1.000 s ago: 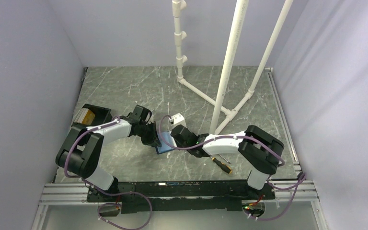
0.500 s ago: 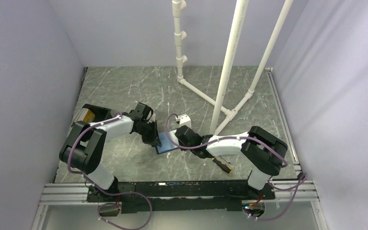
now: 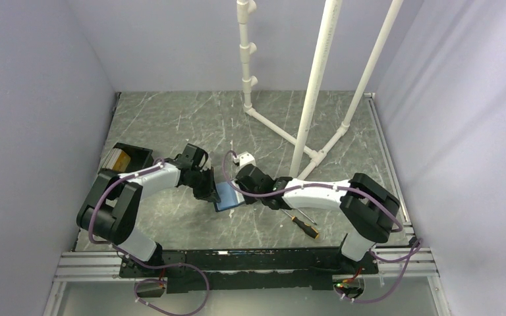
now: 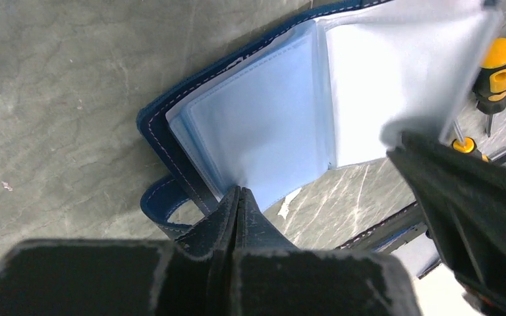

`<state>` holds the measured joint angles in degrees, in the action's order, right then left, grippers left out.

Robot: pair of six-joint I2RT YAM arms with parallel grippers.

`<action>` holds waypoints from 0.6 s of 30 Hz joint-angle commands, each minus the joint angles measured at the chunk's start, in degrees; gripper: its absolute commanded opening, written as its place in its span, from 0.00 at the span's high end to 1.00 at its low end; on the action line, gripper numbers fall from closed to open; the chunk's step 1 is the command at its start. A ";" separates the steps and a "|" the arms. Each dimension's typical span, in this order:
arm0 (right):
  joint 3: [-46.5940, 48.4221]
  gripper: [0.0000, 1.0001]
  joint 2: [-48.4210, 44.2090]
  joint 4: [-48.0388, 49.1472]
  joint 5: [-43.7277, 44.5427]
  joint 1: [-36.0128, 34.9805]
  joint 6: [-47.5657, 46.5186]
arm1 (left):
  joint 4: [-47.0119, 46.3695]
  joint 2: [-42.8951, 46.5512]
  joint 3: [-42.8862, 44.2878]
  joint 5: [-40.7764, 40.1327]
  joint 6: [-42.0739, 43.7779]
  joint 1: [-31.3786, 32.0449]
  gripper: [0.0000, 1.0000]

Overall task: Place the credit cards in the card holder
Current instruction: Open the card holder at the center of the board.

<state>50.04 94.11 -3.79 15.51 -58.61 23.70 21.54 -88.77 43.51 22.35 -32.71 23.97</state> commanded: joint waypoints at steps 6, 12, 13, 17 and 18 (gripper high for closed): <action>10.48 0.76 4.05 2.91 -14.72 0.22 -1.23 | 2.76 0.52 -0.67 -5.65 0.81 -0.60 0.98; 8.24 0.84 6.61 6.94 -20.06 2.97 1.61 | 2.85 0.92 -0.57 -5.60 0.72 -0.59 0.98; 7.28 0.86 6.69 7.57 -20.67 3.76 2.09 | 2.68 0.96 -0.73 -5.64 0.65 -0.59 0.98; 4.11 0.91 6.77 8.12 -21.22 6.84 2.92 | 2.36 0.42 -1.18 -5.65 0.63 -0.60 0.98; 3.57 0.92 6.69 7.72 -20.51 7.25 2.93 | 2.35 0.30 -1.28 -5.73 0.63 -0.65 0.98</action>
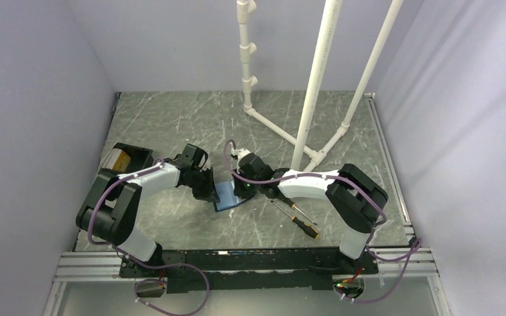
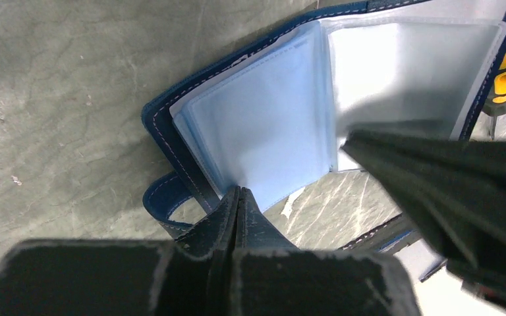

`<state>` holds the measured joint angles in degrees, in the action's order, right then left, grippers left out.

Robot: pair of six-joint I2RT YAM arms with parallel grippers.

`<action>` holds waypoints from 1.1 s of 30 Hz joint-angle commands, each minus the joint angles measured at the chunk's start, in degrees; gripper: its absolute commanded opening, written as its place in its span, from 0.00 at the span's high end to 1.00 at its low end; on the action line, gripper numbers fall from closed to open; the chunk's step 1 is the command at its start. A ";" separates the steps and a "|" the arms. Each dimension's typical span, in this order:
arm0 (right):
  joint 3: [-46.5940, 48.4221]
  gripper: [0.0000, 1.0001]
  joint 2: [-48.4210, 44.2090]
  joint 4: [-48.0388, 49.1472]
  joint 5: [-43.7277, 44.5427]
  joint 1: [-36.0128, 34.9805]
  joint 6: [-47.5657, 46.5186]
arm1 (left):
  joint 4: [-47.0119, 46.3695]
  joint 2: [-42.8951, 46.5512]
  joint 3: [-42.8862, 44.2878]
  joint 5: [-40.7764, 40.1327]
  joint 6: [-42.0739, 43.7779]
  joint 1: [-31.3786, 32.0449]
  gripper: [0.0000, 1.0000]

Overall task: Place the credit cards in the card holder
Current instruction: Open the card holder at the center of the board.

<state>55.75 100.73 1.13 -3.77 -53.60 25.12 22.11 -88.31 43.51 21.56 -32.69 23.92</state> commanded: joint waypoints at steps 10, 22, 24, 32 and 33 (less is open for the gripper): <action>-6.68 0.94 -0.18 -0.77 8.73 3.33 -0.22 | 2.76 -0.32 -1.32 -7.22 1.18 -0.92 0.98; -11.09 0.94 -3.10 -4.57 16.77 3.41 1.55 | 3.53 -0.91 -0.59 -6.77 2.41 -1.69 0.98; -11.80 0.94 -3.39 -4.43 16.86 3.29 1.64 | 3.72 -0.83 -0.17 -6.48 2.45 -1.71 0.98; -11.34 0.93 -4.26 -5.35 16.72 1.90 1.80 | 5.32 -1.08 3.11 -5.08 3.19 -1.77 0.95; -10.71 0.93 -4.41 -5.42 16.36 1.58 1.37 | 5.62 -1.03 3.54 -4.98 3.30 -1.70 0.95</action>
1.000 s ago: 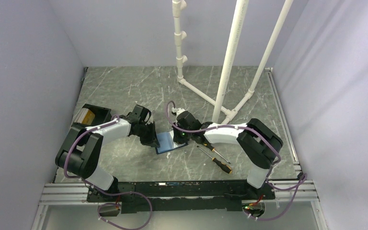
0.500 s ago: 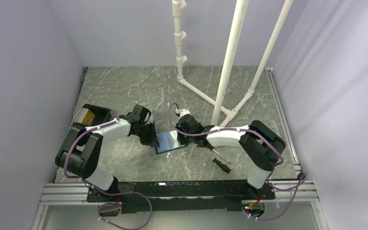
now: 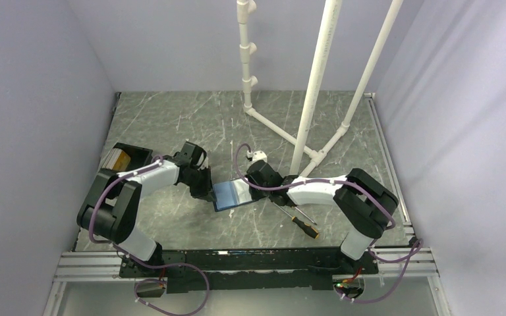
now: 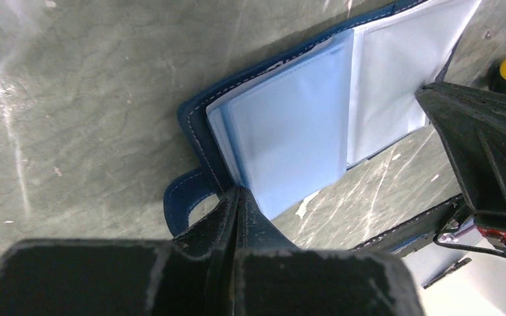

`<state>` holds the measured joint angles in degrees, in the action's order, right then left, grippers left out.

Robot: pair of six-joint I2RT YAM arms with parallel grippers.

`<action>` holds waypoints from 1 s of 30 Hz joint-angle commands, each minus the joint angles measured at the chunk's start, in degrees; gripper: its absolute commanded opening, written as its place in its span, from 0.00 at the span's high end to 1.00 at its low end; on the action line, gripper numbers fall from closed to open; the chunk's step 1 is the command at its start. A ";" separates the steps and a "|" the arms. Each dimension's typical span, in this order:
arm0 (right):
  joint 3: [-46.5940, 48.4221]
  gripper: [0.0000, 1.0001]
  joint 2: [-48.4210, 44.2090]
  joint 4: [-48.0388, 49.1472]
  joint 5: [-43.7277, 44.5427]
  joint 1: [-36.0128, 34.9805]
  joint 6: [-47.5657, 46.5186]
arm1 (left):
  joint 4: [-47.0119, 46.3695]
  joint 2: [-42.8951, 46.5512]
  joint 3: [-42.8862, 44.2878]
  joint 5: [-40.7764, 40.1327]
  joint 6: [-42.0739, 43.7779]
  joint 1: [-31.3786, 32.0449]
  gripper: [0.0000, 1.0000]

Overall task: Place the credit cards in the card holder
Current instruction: Open the card holder at the center of the board.

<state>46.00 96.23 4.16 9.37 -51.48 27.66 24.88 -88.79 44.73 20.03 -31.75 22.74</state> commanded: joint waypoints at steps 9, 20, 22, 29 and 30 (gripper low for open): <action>9.59 0.86 -1.68 -13.78 1.29 -2.22 -5.47 | 7.26 6.65 5.52 -1.38 1.68 -0.59 0.76; 16.97 0.72 0.65 -14.44 -4.18 -2.83 -8.08 | 22.70 22.98 12.16 -2.34 1.43 -7.43 0.34; 17.52 0.71 1.51 -14.18 -5.42 -2.90 -7.98 | 27.18 24.78 15.26 -3.10 2.94 -10.13 0.25; 18.72 0.64 3.49 -12.66 -8.43 -4.09 -9.25 | 36.96 24.82 25.92 -8.69 5.66 -14.14 0.11; 18.69 0.63 3.75 -12.03 -9.02 -4.14 -9.36 | 36.86 24.73 26.06 -8.16 5.42 -14.20 0.10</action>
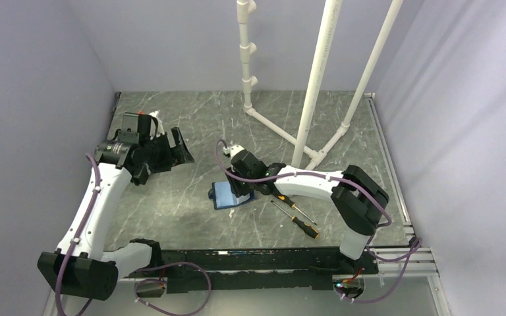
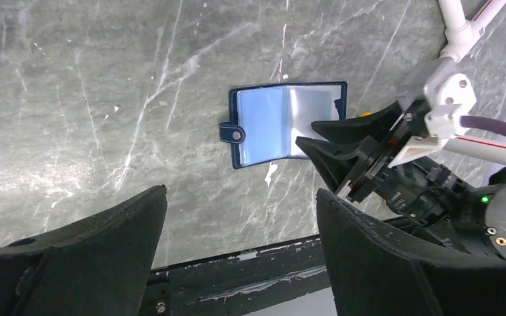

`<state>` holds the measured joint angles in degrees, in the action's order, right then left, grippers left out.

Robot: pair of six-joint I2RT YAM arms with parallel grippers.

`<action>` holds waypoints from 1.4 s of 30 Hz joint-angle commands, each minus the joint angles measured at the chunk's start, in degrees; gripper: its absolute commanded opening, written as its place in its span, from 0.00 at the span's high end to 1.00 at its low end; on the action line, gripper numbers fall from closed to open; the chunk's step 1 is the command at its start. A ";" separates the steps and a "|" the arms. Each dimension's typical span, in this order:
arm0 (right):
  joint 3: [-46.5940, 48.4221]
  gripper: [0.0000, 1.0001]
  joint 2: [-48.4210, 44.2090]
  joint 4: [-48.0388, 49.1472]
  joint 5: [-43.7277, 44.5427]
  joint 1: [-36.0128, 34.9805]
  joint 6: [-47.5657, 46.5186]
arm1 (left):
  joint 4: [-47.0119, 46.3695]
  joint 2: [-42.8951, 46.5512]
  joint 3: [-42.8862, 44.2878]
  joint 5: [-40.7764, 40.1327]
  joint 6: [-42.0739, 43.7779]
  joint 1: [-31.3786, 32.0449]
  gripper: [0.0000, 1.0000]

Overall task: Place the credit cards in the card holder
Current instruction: Open the card holder at the center of the board.

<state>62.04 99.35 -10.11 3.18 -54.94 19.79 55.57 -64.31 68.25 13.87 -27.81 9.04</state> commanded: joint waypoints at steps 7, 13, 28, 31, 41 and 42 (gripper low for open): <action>1.93 0.76 4.78 6.29 -8.47 -0.52 0.37 | -9.05 -1.29 -9.47 16.71 -4.92 -0.07 0.26; -1.35 0.92 4.00 8.19 -5.89 0.42 1.51 | -33.21 -5.08 -22.73 22.12 -15.95 5.98 0.52; -8.54 1.00 0.64 9.85 -3.58 2.32 4.43 | -40.05 -29.34 -21.02 11.09 -14.50 15.39 0.95; -10.65 1.00 -0.32 9.87 -3.36 2.76 4.80 | -38.16 -31.06 -21.80 8.62 -13.24 15.40 0.97; -16.98 1.00 -3.22 9.28 2.25 3.96 5.96 | -34.87 -32.10 -23.73 2.97 -10.73 15.11 0.98; -17.41 1.00 -3.42 8.62 3.23 3.96 6.07 | -34.74 -32.08 -23.93 2.78 -10.50 14.94 0.99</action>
<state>47.29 97.06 3.51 -0.10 -51.72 25.80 16.34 -94.67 46.61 25.17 -42.41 24.32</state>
